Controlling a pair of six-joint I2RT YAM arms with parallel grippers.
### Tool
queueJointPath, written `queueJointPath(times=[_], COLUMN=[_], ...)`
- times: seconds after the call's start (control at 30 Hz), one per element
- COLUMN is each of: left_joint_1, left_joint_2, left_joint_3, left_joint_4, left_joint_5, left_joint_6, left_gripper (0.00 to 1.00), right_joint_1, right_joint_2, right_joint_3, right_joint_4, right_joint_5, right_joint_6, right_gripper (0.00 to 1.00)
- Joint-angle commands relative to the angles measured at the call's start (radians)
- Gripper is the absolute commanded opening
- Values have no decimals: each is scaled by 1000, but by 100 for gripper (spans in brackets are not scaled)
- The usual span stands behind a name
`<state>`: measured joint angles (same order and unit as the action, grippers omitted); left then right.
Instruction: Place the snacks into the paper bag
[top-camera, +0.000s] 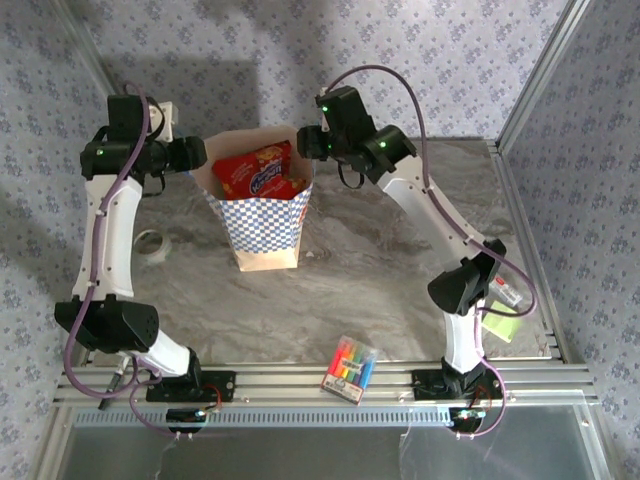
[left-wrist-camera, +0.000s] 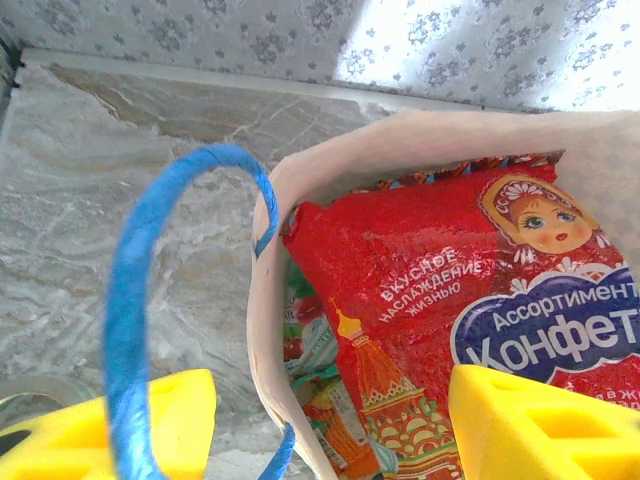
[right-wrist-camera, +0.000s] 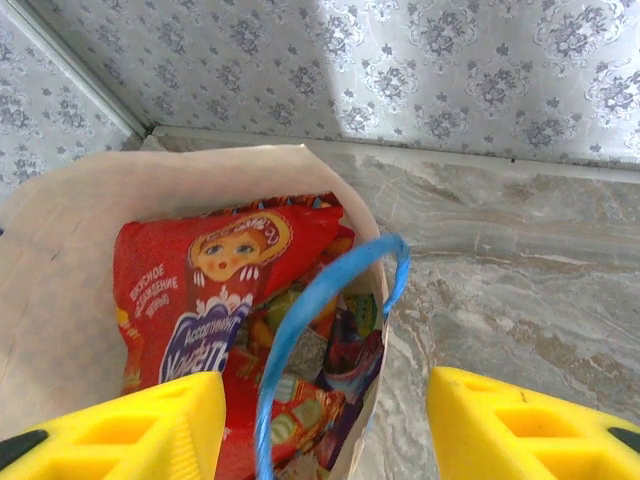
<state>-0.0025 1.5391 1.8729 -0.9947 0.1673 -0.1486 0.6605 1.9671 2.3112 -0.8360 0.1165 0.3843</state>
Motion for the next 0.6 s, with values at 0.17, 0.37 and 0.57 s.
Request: queueJointPath(times=[0.17,0.37,0.57], left_joint_1=[-5,-26,-102], left_joint_2=[47,92,132], left_joint_3=[115,171,242], left_joint_4=[-76,-111,-130], left_joint_5=[-14,-3,-2], left_joint_6=[18,27,46], left_gripper=[50,18,0], right_joint_1=[-38,-56,-80], right_joint_2=[103,98,66], right_joint_3=[157,161,151], right_joint_4=[-37,-29,-29], right_joint_5=[-105,-120,-118], right_joint_6=[22,21,10], right_gripper=[29,3,0])
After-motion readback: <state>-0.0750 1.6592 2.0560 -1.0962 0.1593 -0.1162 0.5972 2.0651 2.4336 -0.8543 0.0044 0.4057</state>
